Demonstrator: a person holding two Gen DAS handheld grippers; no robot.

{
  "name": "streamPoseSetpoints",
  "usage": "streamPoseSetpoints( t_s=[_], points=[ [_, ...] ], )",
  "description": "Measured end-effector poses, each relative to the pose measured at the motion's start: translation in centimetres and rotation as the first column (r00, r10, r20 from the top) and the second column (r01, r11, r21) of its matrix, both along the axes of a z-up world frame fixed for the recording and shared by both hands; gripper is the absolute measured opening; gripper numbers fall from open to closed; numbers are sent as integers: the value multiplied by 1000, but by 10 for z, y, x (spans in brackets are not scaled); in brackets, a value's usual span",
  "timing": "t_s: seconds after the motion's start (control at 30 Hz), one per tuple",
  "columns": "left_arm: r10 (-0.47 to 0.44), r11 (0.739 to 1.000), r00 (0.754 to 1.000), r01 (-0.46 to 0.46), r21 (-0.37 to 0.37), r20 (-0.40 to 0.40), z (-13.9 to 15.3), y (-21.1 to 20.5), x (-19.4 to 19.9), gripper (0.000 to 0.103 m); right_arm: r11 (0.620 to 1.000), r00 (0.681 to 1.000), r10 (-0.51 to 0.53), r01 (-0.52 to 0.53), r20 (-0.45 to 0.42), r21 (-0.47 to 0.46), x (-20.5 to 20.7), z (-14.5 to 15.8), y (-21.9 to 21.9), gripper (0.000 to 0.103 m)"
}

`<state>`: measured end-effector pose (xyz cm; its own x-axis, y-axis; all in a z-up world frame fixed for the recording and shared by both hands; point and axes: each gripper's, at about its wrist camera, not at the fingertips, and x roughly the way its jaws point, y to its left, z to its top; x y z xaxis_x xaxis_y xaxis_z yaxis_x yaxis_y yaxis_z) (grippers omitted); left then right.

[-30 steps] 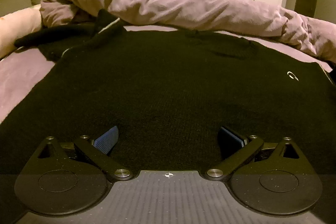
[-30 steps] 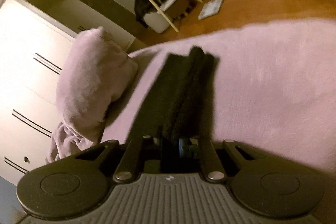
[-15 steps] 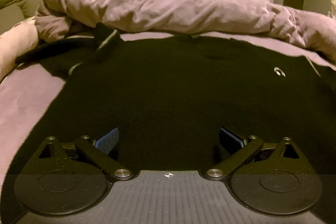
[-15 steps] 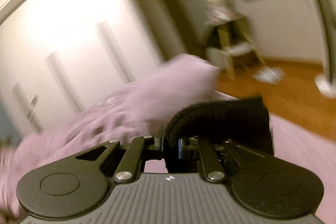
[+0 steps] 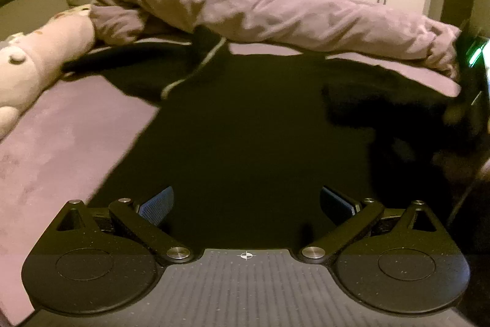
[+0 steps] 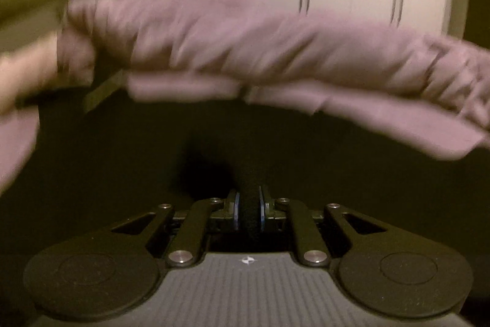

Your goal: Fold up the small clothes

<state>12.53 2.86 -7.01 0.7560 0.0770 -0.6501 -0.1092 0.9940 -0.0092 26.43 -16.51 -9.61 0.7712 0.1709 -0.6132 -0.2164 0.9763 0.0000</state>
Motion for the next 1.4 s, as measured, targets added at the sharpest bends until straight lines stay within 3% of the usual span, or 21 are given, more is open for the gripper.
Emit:
streamPoseSetpoints(
  t_s=[0.1,0.2,0.27,0.33,0.5,0.63,0.73,0.87,0.93,1.0,1.1,1.17,1.23,1.33,1.4],
  points=[
    [22,999,1000,-22,23,17,2,15,-5,103,999,999,-36,37,37,-18,-14,-13,12,12],
    [42,999,999,-42,9,20,3,25,-4,103,993,996,-85,83,25,88,-7,-3,-3,12],
    [61,998,998,-61,3,19,3,27,-1,103,988,992,-110,102,65,114,-8,11,-6,12],
    [70,998,997,-69,-9,20,4,26,2,103,987,989,-112,100,93,124,-5,20,-3,12],
    [111,993,993,-109,-44,47,12,29,6,103,979,998,-48,37,47,202,13,14,17,14],
    [122,992,991,-120,-41,58,16,33,15,103,970,1000,22,-19,-11,243,12,6,25,32],
    [95,992,995,-92,-84,41,16,34,26,103,959,1000,-8,9,-5,284,-6,12,0,60],
    [74,983,997,-70,-169,20,13,25,55,103,917,992,-124,111,10,383,-50,23,-67,64],
    [52,974,999,-50,-222,5,9,15,74,103,881,976,-216,199,-9,429,-73,20,-104,64],
    [28,963,999,-33,-267,-23,5,3,98,103,815,948,-316,297,-49,498,-96,13,-142,64],
    [9,962,1000,-15,-274,-23,2,-14,129,103,715,896,-431,409,-104,567,-120,-1,-190,64],
    [3,951,999,-16,-308,-44,-4,-22,151,103,630,858,-491,468,-149,619,-127,-13,-216,64],
    [25,937,996,-53,-345,-84,-12,-23,168,103,542,841,-507,482,-190,689,-128,-24,-235,63],
    [48,916,988,-103,-387,-149,-25,-22,187,103,522,845,-504,464,-180,715,-124,-30,-239,63],
    [43,925,983,-106,-364,-177,-32,-26,195,103,527,847,-505,456,-167,717,-122,-31,-239,63]
  ],
)
